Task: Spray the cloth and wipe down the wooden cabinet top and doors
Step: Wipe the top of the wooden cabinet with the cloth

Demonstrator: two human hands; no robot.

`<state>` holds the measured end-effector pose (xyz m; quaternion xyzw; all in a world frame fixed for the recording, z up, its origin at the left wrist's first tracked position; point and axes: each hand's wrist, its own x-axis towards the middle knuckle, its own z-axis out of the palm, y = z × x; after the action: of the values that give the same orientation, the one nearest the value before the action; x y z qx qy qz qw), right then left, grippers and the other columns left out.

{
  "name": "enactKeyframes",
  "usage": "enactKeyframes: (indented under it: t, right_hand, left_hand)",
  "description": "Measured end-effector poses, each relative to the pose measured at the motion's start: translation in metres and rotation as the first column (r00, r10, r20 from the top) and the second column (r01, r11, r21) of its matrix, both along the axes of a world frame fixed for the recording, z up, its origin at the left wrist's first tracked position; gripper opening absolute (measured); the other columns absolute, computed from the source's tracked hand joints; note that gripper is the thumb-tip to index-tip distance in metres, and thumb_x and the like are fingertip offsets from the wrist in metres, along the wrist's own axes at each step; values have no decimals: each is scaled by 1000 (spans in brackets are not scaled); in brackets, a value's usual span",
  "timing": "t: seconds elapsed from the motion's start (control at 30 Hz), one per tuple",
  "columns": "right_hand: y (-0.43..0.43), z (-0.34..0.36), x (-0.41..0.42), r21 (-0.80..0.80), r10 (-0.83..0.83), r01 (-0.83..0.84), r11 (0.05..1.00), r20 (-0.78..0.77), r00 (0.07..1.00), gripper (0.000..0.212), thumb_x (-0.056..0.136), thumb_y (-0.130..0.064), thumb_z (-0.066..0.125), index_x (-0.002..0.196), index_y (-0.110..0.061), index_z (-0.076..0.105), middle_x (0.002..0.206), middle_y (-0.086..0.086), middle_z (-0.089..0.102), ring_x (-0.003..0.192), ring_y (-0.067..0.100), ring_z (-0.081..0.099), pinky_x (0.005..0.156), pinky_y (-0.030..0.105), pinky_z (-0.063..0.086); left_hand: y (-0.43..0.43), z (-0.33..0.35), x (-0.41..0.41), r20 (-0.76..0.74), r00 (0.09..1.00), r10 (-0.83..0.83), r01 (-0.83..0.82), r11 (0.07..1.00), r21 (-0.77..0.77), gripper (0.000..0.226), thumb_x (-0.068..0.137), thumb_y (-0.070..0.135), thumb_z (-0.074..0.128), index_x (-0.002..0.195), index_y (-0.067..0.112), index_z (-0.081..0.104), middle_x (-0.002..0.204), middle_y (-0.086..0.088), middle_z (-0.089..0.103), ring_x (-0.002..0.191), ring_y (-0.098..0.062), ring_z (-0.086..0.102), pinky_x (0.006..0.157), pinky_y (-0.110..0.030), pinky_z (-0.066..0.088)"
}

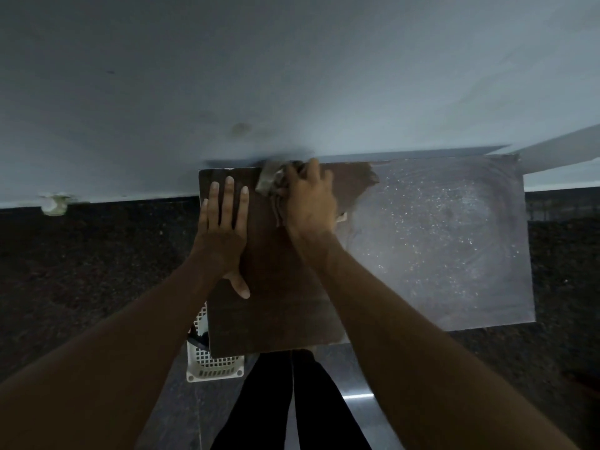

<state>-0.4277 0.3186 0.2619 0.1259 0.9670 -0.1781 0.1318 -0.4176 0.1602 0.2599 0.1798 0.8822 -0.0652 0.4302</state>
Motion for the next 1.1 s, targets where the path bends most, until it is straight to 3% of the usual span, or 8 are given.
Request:
enactKeyframes:
  t: [0.1, 0.27, 0.47, 0.57, 0.67, 0.8, 0.97, 1.1]
  right_hand:
    - [-19, 2, 17, -38, 114, -115, 993, -21, 993, 43, 91, -26, 69, 131, -17, 55, 130, 6, 42, 113, 26, 43, 85, 39, 56]
    - [28, 0, 27, -88, 133, -134, 987, -12, 991, 39, 96, -24, 63, 133, -17, 55, 128, 6, 45, 114, 26, 45, 87, 41, 56]
    - [100, -7, 2, 22, -115, 116, 993, -68, 991, 35, 98, -27, 60, 132, -22, 60, 119, 9, 52, 105, 31, 54, 83, 45, 56]
    - [101, -7, -13, 162, -143, 147, 976, -38, 989, 25, 100, -21, 56, 124, -17, 64, 121, 11, 49, 106, 33, 51, 83, 42, 54]
    - [78, -7, -14, 154, -206, 209, 966, -37, 978, 26, 98, -12, 54, 122, -14, 64, 122, 11, 48, 108, 34, 48, 87, 44, 53]
    - [21, 5, 1, 38, -41, 39, 999, 48, 998, 41, 96, -17, 60, 137, -21, 53, 139, 9, 39, 121, 31, 41, 89, 39, 52]
    - [-17, 9, 48, -88, 233, -229, 970, 40, 972, 62, 86, -27, 73, 142, -17, 47, 139, 7, 38, 120, 26, 41, 89, 37, 54]
    - [24, 6, 73, -96, 199, -194, 976, 38, 979, 45, 95, -25, 60, 140, -20, 51, 132, 4, 45, 117, 24, 45, 87, 38, 56]
  left_hand:
    - [1, -2, -1, 19, 1000, -25, 25, 999, -42, 184, 28, 77, 85, 147, -2, -31, 134, -31, -56, 128, -49, -48, 109, -57, -23]
    - [0, -1, -1, 33, 999, 17, -18, 1000, 12, 192, 17, 77, 85, 133, 4, -50, 138, -27, -56, 125, -45, -52, 104, -55, -30]
    - [-2, -1, -2, 42, 998, 43, -44, 999, 32, 193, 14, 78, 83, 135, 6, -49, 141, -25, -54, 127, -43, -52, 96, -49, -41]
    - [-1, -1, -2, 24, 999, 35, -36, 999, 35, 193, 16, 79, 83, 135, 5, -48, 144, -27, -50, 131, -45, -48, 98, -50, -38]
    - [-1, 1, -1, 17, 999, 36, -36, 999, 26, 194, 15, 79, 83, 137, 4, -47, 142, -26, -52, 131, -45, -48, 98, -49, -39]
    - [1, 3, -2, 39, 998, 50, -50, 999, -6, 192, 16, 76, 85, 135, 5, -48, 139, -26, -55, 124, -43, -54, 97, -48, -40]
    - [3, 1, 1, 20, 999, 43, -43, 999, -12, 187, 27, 73, 88, 141, 5, -44, 143, -29, -51, 136, -48, -43, 100, -50, -38]
    - [0, 0, 0, 7, 999, 38, -38, 999, 21, 191, 19, 75, 87, 137, 5, -47, 146, -28, -48, 135, -47, -44, 101, -50, -38]
